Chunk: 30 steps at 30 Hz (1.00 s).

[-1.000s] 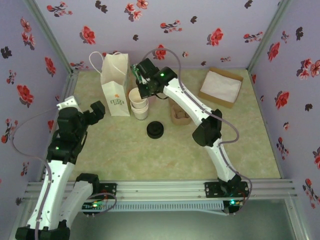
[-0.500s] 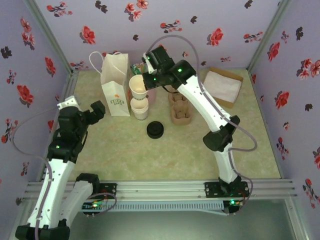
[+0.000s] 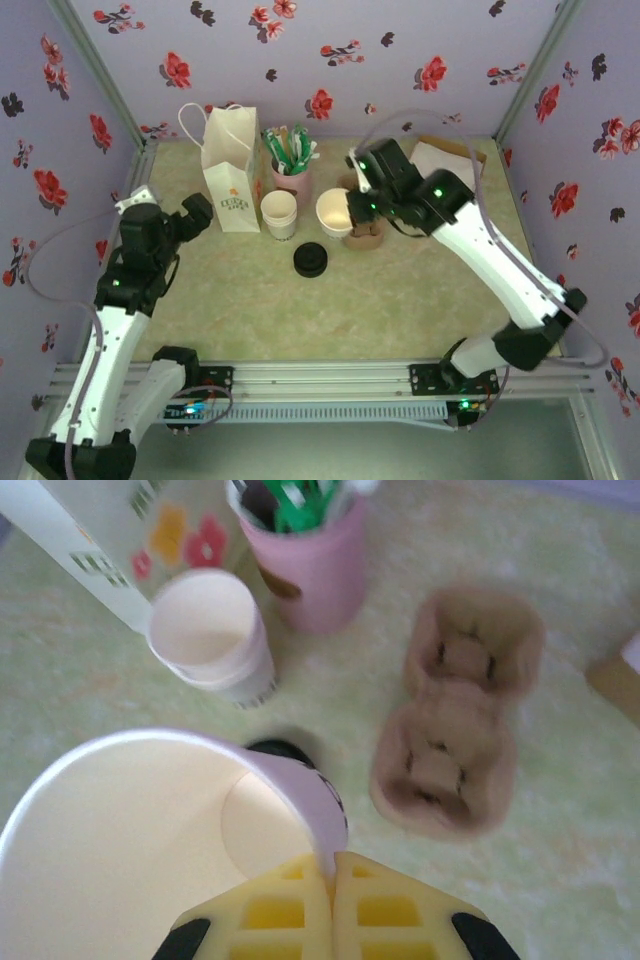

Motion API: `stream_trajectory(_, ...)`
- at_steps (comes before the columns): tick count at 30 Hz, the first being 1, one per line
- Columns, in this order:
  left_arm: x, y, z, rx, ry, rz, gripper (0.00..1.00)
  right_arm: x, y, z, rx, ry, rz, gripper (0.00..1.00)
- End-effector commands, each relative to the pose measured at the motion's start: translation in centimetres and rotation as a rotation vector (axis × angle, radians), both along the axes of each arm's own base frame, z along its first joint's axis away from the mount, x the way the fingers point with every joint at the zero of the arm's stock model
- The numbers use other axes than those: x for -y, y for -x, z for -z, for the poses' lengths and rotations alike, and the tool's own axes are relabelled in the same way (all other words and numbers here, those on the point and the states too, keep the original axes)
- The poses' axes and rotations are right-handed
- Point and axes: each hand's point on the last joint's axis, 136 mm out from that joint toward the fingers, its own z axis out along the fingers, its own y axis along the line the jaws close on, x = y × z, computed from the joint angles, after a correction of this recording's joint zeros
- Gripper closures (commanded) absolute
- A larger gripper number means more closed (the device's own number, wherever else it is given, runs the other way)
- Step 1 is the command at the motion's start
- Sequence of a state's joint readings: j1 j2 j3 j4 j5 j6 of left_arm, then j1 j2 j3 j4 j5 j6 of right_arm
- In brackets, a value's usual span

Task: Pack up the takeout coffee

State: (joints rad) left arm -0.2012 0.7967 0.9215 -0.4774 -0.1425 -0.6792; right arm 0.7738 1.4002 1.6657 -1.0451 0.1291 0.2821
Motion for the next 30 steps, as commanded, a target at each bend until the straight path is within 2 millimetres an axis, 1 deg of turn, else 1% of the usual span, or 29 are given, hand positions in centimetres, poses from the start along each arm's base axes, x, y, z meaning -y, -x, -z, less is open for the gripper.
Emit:
stream_trajectory(1,1.4,0.3,-0.7,-0.027,0.045,0.047,0.00,3.1,0.7,3.2,-0.031,0.039,0.109,1.00)
stream_trajectory(3,2.1,0.1,-0.7,-0.029,0.081,0.060,0.00,4.7,1.8,5.3,-0.072,0.030,0.151,1.00)
stream_trajectory(5,2.8,-0.1,-0.9,-0.024,0.101,0.089,0.00,5.5,2.9,7.4,-0.119,0.001,0.174,1.00)
stream_trajectory(9,5.4,-0.7,-1.4,-0.065,0.111,0.216,0.00,7.2,4.3,11.0,-0.177,-0.005,0.238,1.00)
stream_trajectory(11,5.9,-0.9,-1.7,-0.065,0.112,0.244,0.00,7.9,4.4,12.6,-0.192,-0.014,0.268,1.00)
stream_trajectory(13,6.0,-1.0,-2.3,-0.057,0.114,0.245,0.00,8.6,4.3,14.0,-0.211,-0.018,0.307,1.00)
stream_trajectory(15,6.4,-1.0,-3.0,-0.064,0.111,0.273,0.00,9.2,4.0,15.4,-0.236,-0.029,0.343,1.00)
stream_trajectory(18,7.6,-1.2,-3.3,-0.102,0.088,0.349,0.00,9.9,3.7,16.8,-0.257,-0.047,0.378,1.00)
stream_trajectory(20,8.7,-1.2,-3.7,-0.102,0.063,0.432,0.00,10.6,3.3,17.3,-0.262,-0.046,0.408,1.00)
stream_trajectory(25,8.9,-1.6,-4.1,-0.088,0.022,0.458,0.00,12.8,2.4,18.5,-0.257,-0.058,0.500,1.00)
stream_trajectory(30,8.3,-2.1,-4.1,-0.082,0.005,0.423,0.00,14.8,1.7,19.0,-0.243,-0.048,0.569,1.00)
